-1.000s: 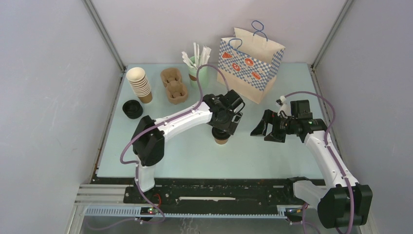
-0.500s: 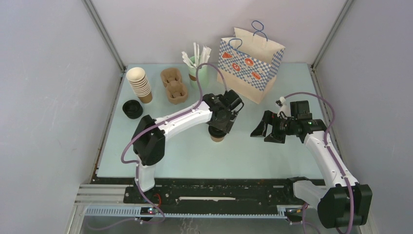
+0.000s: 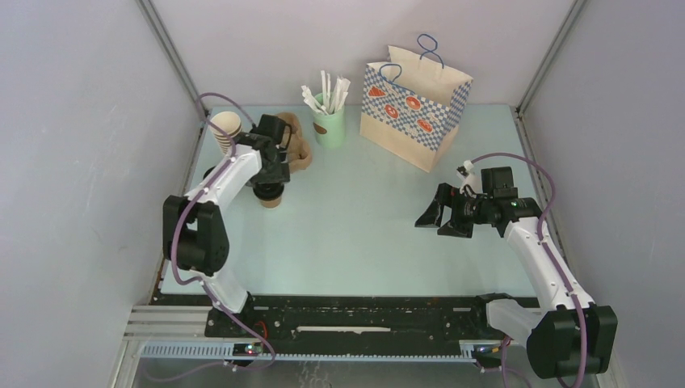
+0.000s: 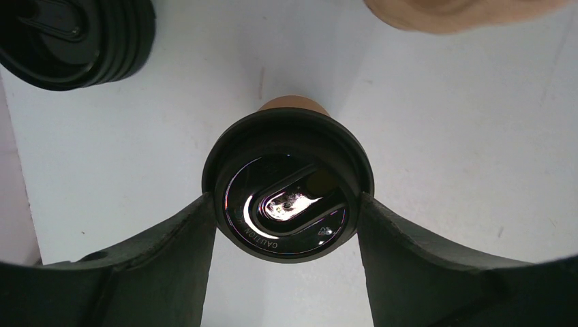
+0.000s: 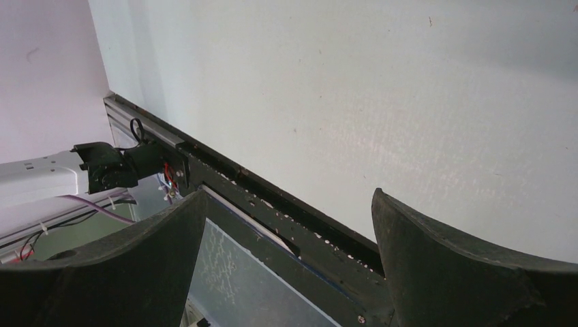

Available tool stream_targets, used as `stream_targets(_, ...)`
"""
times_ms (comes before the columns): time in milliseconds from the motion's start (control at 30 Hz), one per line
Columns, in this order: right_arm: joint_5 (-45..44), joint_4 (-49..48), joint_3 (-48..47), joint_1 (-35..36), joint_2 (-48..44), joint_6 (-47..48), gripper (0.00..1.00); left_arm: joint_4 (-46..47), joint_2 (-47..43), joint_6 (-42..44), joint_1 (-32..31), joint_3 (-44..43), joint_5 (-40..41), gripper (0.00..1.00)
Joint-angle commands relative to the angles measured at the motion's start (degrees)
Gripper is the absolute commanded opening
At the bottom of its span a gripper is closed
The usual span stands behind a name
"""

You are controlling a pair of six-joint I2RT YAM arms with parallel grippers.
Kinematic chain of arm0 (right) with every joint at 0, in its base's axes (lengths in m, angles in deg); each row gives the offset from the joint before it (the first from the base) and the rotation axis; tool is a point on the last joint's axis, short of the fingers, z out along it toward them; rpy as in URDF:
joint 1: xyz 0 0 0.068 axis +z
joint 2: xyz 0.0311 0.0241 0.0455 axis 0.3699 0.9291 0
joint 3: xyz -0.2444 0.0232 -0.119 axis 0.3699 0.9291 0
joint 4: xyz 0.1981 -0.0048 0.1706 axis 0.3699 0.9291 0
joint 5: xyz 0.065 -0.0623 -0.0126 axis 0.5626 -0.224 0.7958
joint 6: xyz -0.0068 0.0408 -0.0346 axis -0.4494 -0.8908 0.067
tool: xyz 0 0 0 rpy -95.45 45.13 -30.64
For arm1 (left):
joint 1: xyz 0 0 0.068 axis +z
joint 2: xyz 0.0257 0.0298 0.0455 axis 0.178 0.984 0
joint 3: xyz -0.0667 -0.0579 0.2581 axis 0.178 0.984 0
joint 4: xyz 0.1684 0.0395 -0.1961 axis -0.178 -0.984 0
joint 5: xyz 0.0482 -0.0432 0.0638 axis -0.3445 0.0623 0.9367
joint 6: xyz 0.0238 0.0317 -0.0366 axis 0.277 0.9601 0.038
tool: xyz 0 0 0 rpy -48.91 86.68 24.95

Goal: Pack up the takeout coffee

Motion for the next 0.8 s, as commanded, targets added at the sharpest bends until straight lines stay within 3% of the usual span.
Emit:
stream_targets(0,1.06,-0.31,-0.13,-0.08,-1.19,0.92,0.99,3.34,-1.7,1.97,1.91,1.65,-1.6,0.66)
stream_targets(333,0.74,-0.2,-0.46,0.01,-1.2,0.77,0.98,3.46,-1.36,2.38,2.63,2.57,-2.54,0.74)
stream_targets(767,0.48,0.06,-0.48,0.44,-1.11,0.91,0.98,4.28,-5.06,3.65,7.77,7.19,-2.2,0.73)
